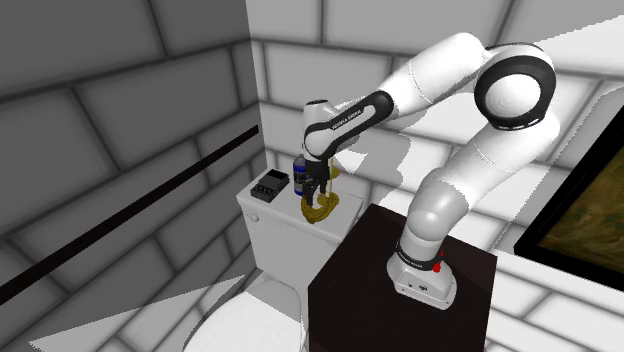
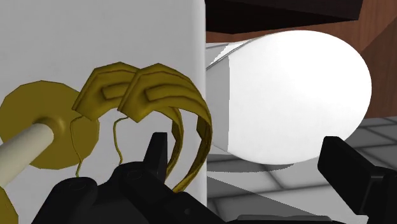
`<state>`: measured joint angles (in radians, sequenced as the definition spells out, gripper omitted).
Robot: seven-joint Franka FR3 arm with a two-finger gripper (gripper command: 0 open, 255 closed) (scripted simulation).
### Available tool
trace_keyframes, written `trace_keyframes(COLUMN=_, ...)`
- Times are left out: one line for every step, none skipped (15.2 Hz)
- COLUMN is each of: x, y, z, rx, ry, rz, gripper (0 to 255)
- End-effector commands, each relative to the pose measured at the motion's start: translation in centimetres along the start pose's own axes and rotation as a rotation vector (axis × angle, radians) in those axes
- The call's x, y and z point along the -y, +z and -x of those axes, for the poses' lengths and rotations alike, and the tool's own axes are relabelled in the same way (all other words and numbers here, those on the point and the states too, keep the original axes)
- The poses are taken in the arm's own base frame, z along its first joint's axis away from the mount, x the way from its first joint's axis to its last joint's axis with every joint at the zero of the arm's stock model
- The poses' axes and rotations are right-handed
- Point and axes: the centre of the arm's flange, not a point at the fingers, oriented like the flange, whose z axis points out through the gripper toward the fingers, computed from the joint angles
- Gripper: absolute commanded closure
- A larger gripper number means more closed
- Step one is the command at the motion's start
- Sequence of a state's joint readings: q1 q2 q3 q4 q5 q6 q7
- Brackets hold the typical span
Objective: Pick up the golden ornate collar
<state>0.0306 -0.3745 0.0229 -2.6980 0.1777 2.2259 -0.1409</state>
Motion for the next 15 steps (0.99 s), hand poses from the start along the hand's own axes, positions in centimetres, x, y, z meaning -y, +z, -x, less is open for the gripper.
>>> trace_keyframes(x=-0.3, y=2.4, z=-1.3, rx=-0.006, ry=-0.004, rz=-0.002, gripper=0)
trace_keyframes(x=-0.5, y=3.5, z=-1.9, rx=-0.008, ry=-0.007, rz=-0.003, gripper=0)
trace_keyframes(x=-0.6, y=4.7, z=-2.5, rx=-0.009, ry=-0.009, rz=-0.005, gripper=0)
trace_keyframes(x=-0.7, y=5.4, z=-2.9, rx=-0.01, ry=-0.01, rz=-0.006, gripper=0)
trace_keyframes(x=-0.8, y=5.9, z=-3.0, rx=-0.01, ry=-0.01, rz=-0.006, gripper=0)
trace_keyframes(x=-0.9, y=6.4, z=-3.0, rx=-0.01, ry=-0.01, rz=-0.006, gripper=0)
trace_keyframes(x=-0.9, y=6.9, z=-3.1, rx=-0.01, ry=-0.01, rz=-0.006, gripper=0)
trace_keyframes(x=-1.0, y=7.4, z=-3.1, rx=-0.01, ry=-0.01, rz=-0.006, gripper=0)
trace_keyframes(x=-1.1, y=8.0, z=-3.1, rx=-0.01, ry=-0.01, rz=-0.006, gripper=0)
trace_keyframes(x=-1.1, y=8.5, z=-3.2, rx=-0.01, ry=-0.01, rz=-0.006, gripper=0)
trace_keyframes(x=-1.2, y=9.0, z=-3.2, rx=-0.01, ry=-0.01, rz=-0.006, gripper=0)
trace_keyframes(x=-1.2, y=9.3, z=-3.3, rx=-0.01, ry=-0.01, rz=-0.006, gripper=0)
trace_keyframes(x=-1.2, y=9.3, z=-3.3, rx=-0.01, ry=-0.01, rz=-0.006, gripper=0)
trace_keyframes(x=-1.4, y=9.2, z=-3.3, rx=-0.01, ry=-0.01, rz=-0.006, gripper=255)
trace_keyframes(x=-1.3, y=9.3, z=-3.2, rx=-0.01, ry=-0.01, rz=-0.006, gripper=255)
